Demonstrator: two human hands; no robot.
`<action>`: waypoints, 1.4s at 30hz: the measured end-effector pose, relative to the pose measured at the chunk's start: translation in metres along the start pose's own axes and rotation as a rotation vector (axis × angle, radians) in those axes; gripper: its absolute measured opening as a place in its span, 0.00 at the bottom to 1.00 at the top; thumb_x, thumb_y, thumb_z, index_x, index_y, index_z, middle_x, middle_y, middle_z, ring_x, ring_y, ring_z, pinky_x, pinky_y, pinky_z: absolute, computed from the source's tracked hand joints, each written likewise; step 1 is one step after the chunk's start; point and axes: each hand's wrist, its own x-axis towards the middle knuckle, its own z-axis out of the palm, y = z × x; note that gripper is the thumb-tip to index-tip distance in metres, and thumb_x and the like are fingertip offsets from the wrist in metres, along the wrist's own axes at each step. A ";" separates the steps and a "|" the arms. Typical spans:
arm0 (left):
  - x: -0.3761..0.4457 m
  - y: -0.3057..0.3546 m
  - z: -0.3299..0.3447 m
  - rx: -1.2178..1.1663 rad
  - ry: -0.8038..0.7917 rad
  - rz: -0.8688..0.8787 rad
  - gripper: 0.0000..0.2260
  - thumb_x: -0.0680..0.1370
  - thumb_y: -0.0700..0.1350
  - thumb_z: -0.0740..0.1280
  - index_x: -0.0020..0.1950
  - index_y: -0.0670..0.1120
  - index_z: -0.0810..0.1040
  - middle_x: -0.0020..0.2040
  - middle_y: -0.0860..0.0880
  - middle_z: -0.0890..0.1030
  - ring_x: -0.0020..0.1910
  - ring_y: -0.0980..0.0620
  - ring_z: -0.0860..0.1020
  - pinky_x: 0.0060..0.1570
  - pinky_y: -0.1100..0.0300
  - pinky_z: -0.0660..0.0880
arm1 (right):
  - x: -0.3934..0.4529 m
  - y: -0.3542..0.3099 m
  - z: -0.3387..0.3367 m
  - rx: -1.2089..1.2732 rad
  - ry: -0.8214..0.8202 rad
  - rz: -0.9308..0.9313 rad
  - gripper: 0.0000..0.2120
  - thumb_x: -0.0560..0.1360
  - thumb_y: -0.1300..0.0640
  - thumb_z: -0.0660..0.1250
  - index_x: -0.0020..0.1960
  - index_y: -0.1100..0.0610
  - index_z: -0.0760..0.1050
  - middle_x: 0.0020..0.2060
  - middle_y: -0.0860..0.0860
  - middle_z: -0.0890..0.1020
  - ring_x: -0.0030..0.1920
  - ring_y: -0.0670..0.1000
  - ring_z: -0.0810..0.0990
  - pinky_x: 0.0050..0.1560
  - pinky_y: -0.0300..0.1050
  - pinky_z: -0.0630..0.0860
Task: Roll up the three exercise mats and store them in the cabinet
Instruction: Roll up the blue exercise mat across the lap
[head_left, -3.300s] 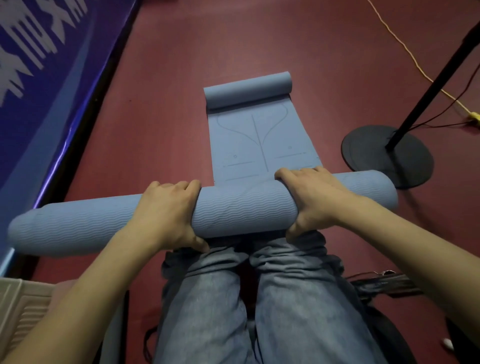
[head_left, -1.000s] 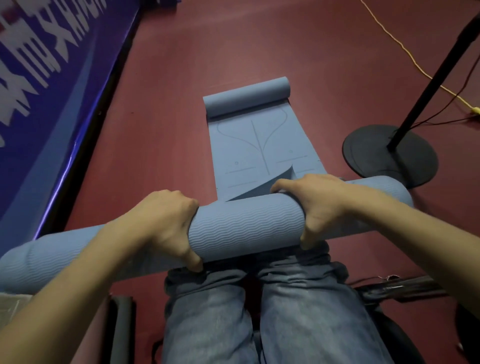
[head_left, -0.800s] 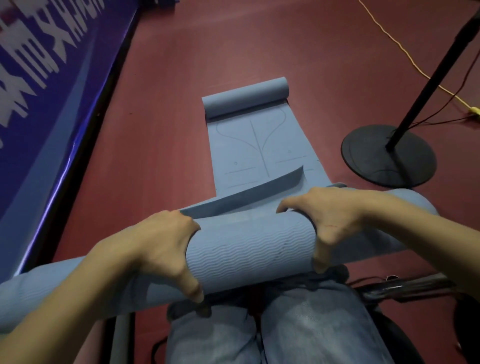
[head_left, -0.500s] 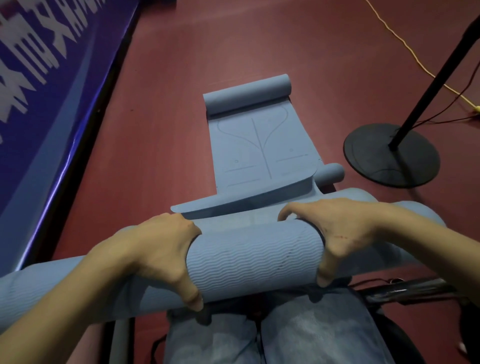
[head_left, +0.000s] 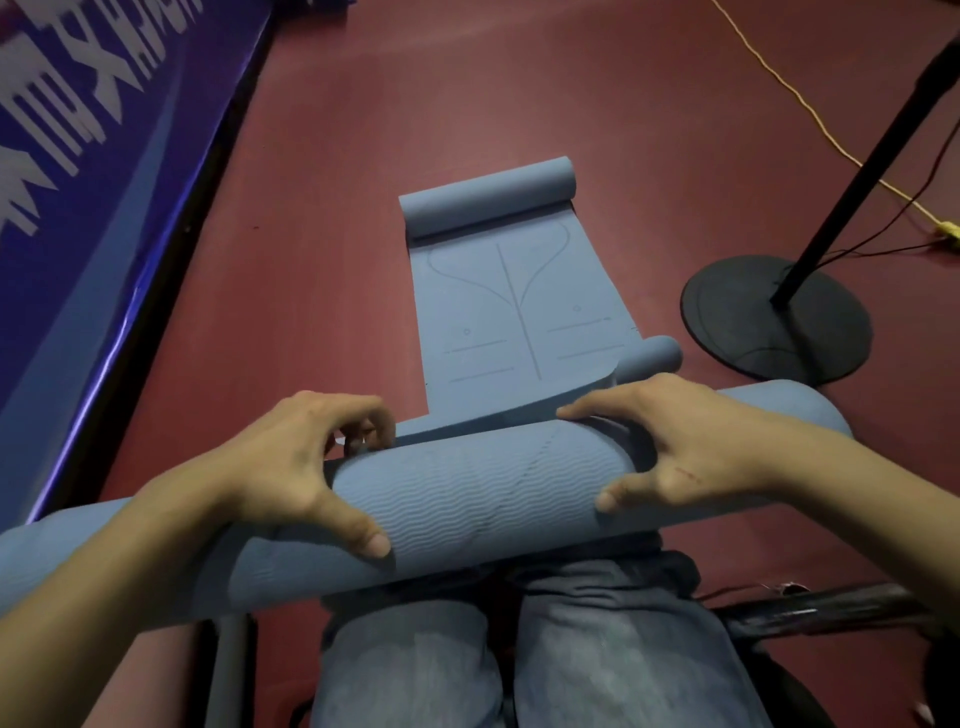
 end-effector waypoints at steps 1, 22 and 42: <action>0.000 0.000 -0.003 0.027 0.004 -0.016 0.34 0.50 0.73 0.80 0.51 0.62 0.81 0.47 0.60 0.82 0.45 0.57 0.80 0.45 0.53 0.77 | -0.001 -0.001 -0.001 -0.006 -0.015 0.005 0.38 0.68 0.33 0.73 0.75 0.40 0.68 0.66 0.36 0.77 0.64 0.40 0.75 0.62 0.43 0.73; -0.003 0.024 0.026 0.551 -0.076 -0.179 0.49 0.48 0.80 0.70 0.61 0.55 0.69 0.54 0.59 0.78 0.52 0.53 0.79 0.51 0.55 0.76 | 0.030 -0.007 0.009 -0.253 -0.105 0.075 0.51 0.50 0.26 0.76 0.68 0.41 0.65 0.58 0.39 0.78 0.58 0.46 0.78 0.58 0.50 0.75; -0.022 0.031 0.012 0.258 -0.295 -0.211 0.36 0.44 0.74 0.78 0.44 0.56 0.78 0.39 0.60 0.81 0.38 0.61 0.79 0.41 0.58 0.79 | 0.019 -0.020 0.000 -0.016 -0.442 0.149 0.38 0.50 0.35 0.84 0.56 0.38 0.72 0.50 0.36 0.80 0.52 0.39 0.79 0.49 0.35 0.74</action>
